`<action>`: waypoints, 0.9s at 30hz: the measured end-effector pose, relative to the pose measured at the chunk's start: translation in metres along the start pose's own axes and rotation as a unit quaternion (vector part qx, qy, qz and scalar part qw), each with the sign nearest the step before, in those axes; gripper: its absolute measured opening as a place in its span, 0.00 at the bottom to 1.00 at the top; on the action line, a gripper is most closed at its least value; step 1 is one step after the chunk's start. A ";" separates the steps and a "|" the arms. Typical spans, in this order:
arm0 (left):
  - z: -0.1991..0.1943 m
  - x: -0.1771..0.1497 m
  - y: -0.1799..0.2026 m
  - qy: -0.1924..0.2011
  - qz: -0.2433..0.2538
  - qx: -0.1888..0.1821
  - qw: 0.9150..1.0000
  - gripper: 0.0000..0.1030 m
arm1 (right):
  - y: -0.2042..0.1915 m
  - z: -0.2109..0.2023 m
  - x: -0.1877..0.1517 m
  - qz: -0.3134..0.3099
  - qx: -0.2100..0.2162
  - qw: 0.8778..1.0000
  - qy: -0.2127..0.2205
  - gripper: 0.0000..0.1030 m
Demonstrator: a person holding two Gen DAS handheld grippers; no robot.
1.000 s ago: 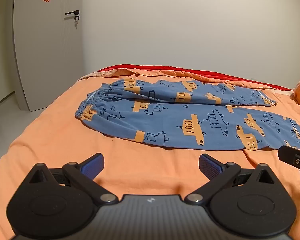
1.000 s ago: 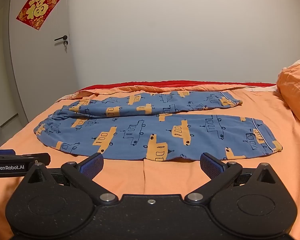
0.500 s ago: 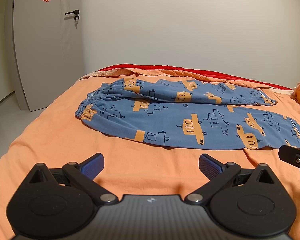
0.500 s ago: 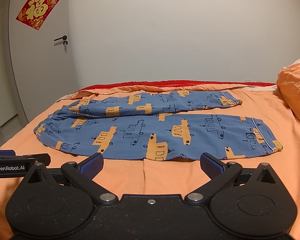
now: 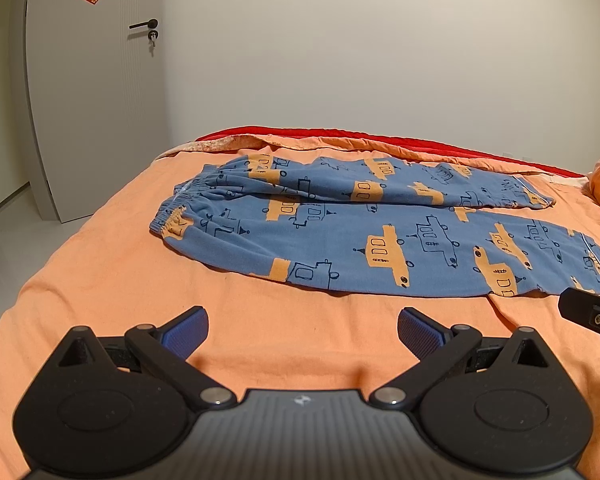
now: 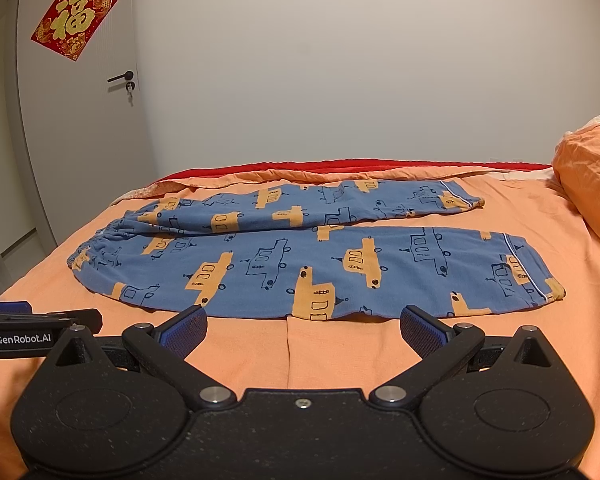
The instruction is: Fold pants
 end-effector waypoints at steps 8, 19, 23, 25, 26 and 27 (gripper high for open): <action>0.000 0.000 0.000 0.000 0.000 0.000 1.000 1.00 | 0.001 0.001 0.000 0.000 0.000 1.000 0.000 0.99; 0.000 0.000 0.000 -0.001 0.001 0.001 1.000 1.00 | 0.000 0.000 0.000 0.001 0.001 1.000 -0.001 1.00; 0.000 0.000 0.000 -0.001 0.001 0.001 1.000 1.00 | -0.001 -0.001 0.001 0.002 0.001 1.000 -0.002 1.00; 0.000 0.000 0.000 -0.002 0.000 0.002 1.000 1.00 | -0.001 -0.001 0.001 0.002 0.001 1.000 -0.002 0.99; 0.000 0.000 0.000 -0.003 0.000 0.002 1.000 1.00 | 0.001 0.001 -0.001 0.002 0.001 1.000 -0.002 0.99; 0.003 -0.003 -0.004 -0.005 -0.001 0.003 1.000 1.00 | 0.000 0.002 -0.002 0.002 0.001 1.000 -0.003 0.99</action>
Point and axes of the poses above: each gripper's, at about its wrist camera, not at the fingertips, and z roughly the way its jaws point, y to its right, x to its top, the point moved 3 cm from there along z, roughly the way its jaws point, and after that the axes turned 15 degrees about -y, right-handed, at the moved point
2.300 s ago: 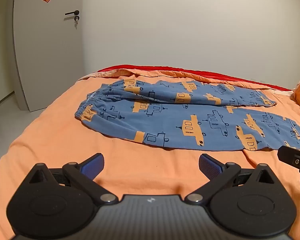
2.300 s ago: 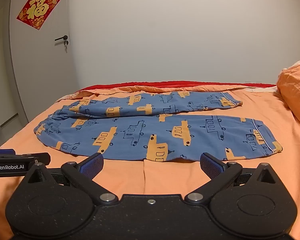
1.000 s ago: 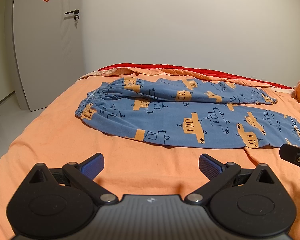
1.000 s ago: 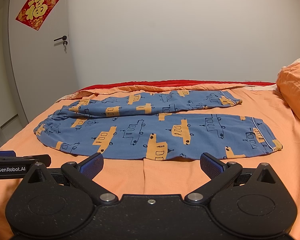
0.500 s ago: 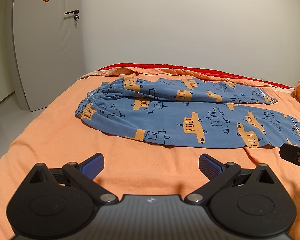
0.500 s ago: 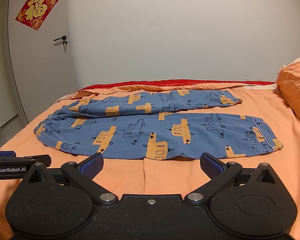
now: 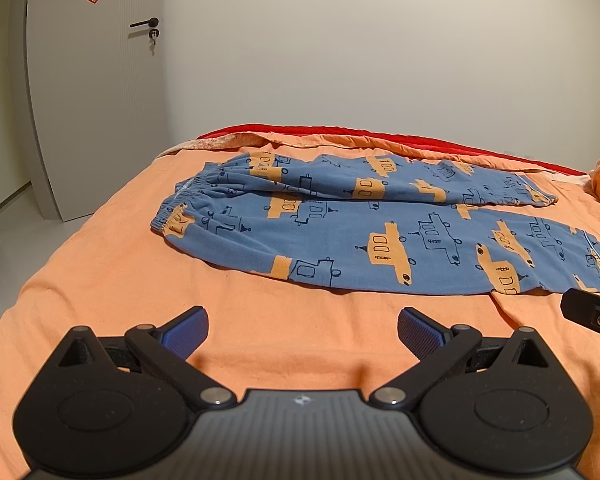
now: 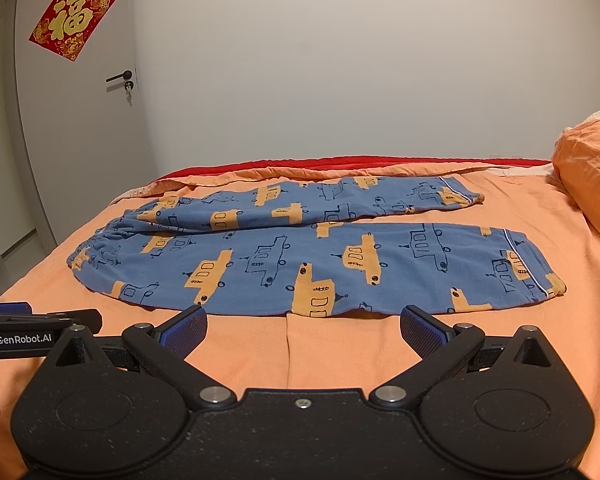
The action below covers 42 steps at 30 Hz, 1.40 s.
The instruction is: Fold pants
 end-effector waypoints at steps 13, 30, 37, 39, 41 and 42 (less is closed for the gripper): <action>0.008 0.003 -0.001 -0.036 -0.017 -0.008 0.999 1.00 | 0.002 0.005 0.002 -0.003 0.001 1.000 -0.006 0.99; 0.015 0.080 -0.006 -0.033 -0.025 0.016 0.999 1.00 | 0.017 0.018 0.078 -0.109 0.072 0.990 -0.059 1.00; 0.031 0.180 -0.051 0.023 0.016 0.091 0.995 1.00 | 0.023 0.025 0.195 -0.200 0.101 0.968 -0.112 1.00; 0.042 0.204 -0.058 0.035 0.054 0.100 0.993 1.00 | 0.020 0.037 0.225 -0.227 0.116 0.960 -0.118 1.00; 0.058 0.225 -0.060 0.045 0.093 0.102 0.989 1.00 | 0.015 0.060 0.244 -0.265 0.139 0.949 -0.102 1.00; 0.069 0.235 -0.061 0.044 0.113 0.101 0.987 1.00 | 0.012 0.076 0.249 -0.288 0.145 0.943 -0.089 1.00</action>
Point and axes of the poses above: each gripper's, at about its wrist camera, not at the fingertips, and z roughly the way its jaws point, y to its right, x to its top, the point moved 3 cm from there along z, roughly the way its jaws point, and after that the axes turned 15 degrees about -y, right-handed, at the moved point
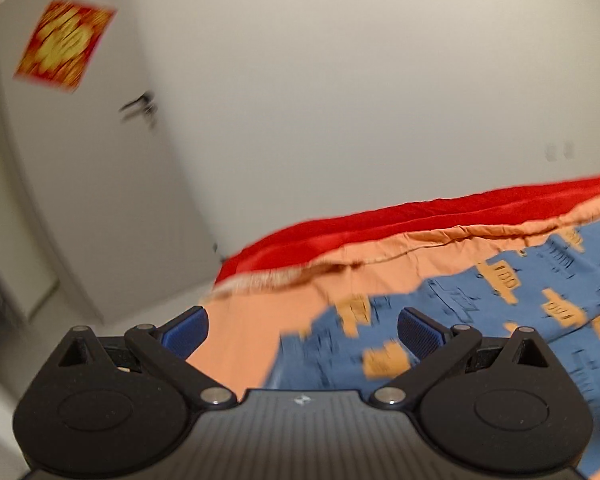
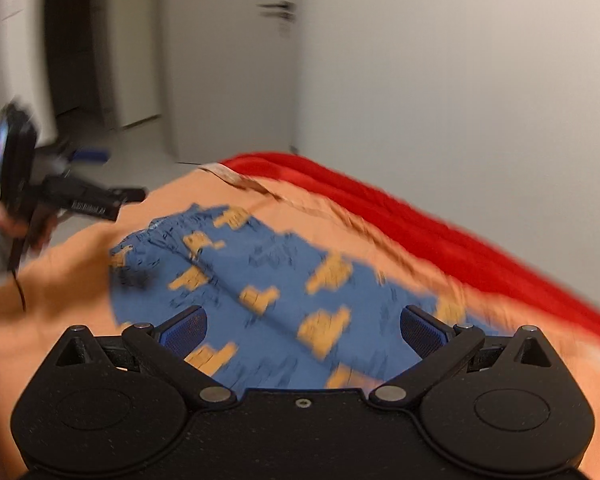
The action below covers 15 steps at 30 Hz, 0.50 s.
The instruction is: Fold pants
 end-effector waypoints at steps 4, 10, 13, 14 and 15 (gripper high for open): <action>0.059 0.030 0.003 -0.055 0.064 -0.036 0.996 1.00 | 0.037 0.075 0.015 -0.004 0.025 1.000 0.006 1.00; 0.143 0.046 0.008 -0.135 0.107 -0.064 0.983 1.00 | 0.076 0.162 0.039 0.023 0.081 0.994 -0.065 1.00; 0.170 0.052 0.014 -0.157 0.134 -0.077 0.975 1.00 | 0.083 0.194 0.053 0.018 0.088 0.993 -0.072 0.99; 0.178 0.054 0.013 -0.163 0.140 -0.085 0.973 1.00 | 0.084 0.202 0.058 0.016 0.091 0.993 -0.069 0.99; 0.185 0.056 0.012 -0.168 0.140 -0.094 0.971 1.00 | 0.086 0.209 0.063 0.015 0.093 0.993 -0.068 0.99</action>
Point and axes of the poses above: each gripper's, at about its wrist camera, not at the fingertips, and z roughly the way its jaws point, y to its right, x to its top, the point moved 3 cm from there along z, roughly the way its jaws point, and after that the axes turned 15 degrees about -y, right-handed, at the moved point
